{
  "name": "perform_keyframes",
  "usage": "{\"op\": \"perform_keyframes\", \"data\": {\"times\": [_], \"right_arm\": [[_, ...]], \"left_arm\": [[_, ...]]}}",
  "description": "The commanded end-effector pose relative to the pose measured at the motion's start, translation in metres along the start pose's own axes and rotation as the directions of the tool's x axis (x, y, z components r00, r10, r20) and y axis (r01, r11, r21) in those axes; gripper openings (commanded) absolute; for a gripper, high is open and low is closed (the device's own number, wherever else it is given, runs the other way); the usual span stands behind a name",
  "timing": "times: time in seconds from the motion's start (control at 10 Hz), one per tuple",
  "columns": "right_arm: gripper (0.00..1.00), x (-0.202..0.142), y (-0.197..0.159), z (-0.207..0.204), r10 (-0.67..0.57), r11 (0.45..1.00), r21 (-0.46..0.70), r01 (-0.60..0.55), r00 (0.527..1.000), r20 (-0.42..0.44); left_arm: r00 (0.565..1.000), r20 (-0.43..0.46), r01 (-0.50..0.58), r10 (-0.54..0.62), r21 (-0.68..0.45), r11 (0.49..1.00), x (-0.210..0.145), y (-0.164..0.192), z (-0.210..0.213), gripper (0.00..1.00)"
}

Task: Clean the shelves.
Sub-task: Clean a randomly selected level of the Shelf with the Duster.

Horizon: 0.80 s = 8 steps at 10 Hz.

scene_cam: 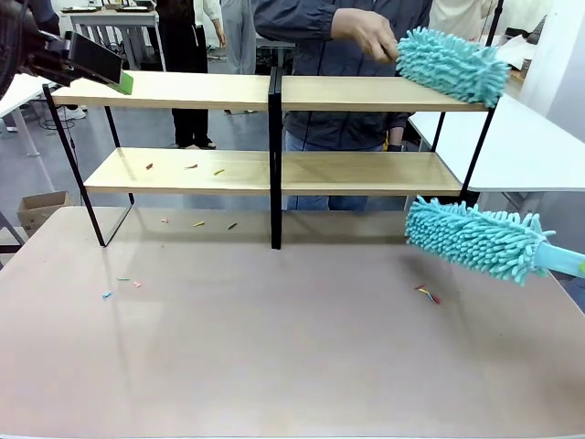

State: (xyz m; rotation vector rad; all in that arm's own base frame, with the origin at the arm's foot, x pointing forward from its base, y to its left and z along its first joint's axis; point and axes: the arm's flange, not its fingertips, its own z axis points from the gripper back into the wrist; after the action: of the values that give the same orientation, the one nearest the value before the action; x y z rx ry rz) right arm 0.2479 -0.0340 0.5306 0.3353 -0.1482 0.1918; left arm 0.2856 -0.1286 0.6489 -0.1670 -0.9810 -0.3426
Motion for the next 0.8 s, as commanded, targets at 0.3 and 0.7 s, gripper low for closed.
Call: {"op": "perform_keyframes", "data": {"times": [0.3,0.7], "right_arm": [[0.13,-0.002,0.007,0.004,0.011,1.0,-0.019,-0.011,1.0,0.01],[0.13,-0.027,-0.012,0.019,0.088,0.989,0.128,-0.068,0.983,-0.162]], "left_arm": [[1.0,0.006,-0.003,0.003,-0.003,1.0,0.0,0.002,0.0,1.0],[1.0,0.006,-0.003,0.003,-0.003,1.0,0.0,0.002,0.0,1.0]]}}
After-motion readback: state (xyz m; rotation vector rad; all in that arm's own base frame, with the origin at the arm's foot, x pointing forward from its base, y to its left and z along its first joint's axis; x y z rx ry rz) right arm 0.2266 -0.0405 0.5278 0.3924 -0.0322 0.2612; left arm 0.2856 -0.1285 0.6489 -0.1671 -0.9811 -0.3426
